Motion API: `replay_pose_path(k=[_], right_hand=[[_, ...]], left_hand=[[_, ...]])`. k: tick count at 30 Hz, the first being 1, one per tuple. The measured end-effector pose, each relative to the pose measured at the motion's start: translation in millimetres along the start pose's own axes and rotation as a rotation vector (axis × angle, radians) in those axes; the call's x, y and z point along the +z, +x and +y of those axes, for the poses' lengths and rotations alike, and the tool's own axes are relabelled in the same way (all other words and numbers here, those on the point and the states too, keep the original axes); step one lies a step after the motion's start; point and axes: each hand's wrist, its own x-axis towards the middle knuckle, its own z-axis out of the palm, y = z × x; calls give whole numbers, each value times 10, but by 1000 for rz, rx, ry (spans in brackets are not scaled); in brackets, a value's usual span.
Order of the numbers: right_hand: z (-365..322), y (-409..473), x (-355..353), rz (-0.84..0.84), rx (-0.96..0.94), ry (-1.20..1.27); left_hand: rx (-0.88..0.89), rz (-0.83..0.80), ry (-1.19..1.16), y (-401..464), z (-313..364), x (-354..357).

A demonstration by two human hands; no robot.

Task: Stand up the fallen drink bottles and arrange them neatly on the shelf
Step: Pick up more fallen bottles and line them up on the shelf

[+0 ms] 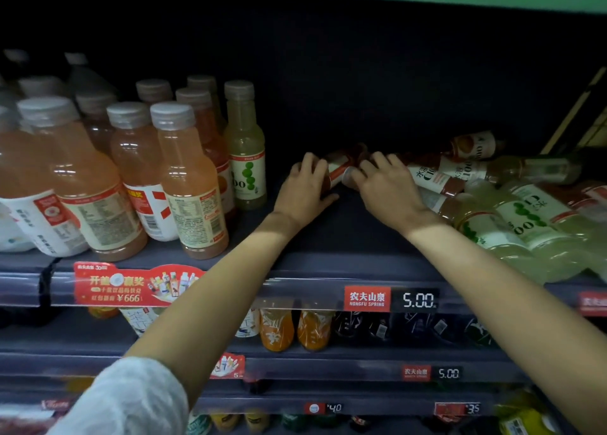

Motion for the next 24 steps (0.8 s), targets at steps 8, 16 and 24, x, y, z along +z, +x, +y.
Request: replay_pose_path(k=[8,16,24], right_hand=[[-56,-88,193,16,100,301],[-313,-109,-166,-267,376,1107],[-535,93,-321,-315,640,1758]], left_hand=[[-169,-66,43,-241,148,-282],[-312,-70,-59,-727,257,-504],[-245,103,-340,-828,245,-383]])
